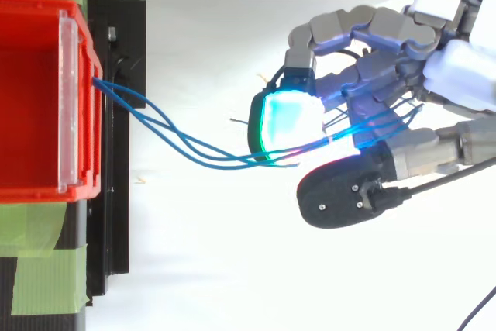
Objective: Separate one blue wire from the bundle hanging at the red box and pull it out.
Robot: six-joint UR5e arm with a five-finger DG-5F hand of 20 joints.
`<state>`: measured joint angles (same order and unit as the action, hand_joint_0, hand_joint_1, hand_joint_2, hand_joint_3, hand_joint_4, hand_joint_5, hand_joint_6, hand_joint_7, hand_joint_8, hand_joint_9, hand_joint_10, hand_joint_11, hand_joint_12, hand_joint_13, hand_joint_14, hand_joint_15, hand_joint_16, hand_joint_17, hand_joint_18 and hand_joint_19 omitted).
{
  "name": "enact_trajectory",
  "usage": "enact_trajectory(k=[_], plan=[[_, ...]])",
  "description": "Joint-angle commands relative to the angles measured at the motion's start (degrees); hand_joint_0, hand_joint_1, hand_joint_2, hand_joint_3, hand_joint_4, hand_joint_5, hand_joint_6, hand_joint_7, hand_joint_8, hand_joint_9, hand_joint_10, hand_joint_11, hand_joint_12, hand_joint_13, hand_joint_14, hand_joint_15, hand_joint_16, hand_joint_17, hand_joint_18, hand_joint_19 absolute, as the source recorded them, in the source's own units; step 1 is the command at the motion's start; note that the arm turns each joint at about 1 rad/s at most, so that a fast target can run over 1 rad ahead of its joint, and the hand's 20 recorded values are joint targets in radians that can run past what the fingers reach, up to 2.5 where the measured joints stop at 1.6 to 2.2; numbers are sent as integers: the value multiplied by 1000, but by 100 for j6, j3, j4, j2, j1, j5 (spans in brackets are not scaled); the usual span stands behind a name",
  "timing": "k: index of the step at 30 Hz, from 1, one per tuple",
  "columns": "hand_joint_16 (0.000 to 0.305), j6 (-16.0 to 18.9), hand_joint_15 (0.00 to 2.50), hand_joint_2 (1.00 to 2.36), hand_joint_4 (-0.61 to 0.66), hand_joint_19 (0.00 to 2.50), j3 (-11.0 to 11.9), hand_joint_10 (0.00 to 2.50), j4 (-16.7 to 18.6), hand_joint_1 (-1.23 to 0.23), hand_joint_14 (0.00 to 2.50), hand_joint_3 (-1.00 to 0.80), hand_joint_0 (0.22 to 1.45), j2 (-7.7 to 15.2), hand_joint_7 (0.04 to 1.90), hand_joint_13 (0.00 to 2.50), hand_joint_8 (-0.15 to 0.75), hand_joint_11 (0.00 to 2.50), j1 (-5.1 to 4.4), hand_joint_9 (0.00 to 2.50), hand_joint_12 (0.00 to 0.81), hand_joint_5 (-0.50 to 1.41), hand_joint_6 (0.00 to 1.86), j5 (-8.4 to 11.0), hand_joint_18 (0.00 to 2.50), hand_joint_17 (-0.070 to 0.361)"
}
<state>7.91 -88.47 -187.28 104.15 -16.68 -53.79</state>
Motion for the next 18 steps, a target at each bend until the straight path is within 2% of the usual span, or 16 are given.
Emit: enact_trajectory(k=[1,6,11,18], plan=[[49,0,392,1011,21,1239,5,14,7,-931,2500,-386,718,0,1199,983,247,1498,-2,636,318,-244,760,0,855,110],[49,0,379,1006,18,1247,5,14,-2,-923,2500,-439,699,0,1189,993,248,1502,-2,638,322,-244,761,-8,862,110],[49,0,374,1004,44,1264,5,14,-2,-828,2500,-459,590,0,1220,1012,264,1496,7,689,330,-238,750,0,892,111],[51,0,340,1006,56,1258,5,13,-2,-754,2500,-441,563,0,1196,1071,273,1513,-2,751,329,-236,762,0,953,114]])
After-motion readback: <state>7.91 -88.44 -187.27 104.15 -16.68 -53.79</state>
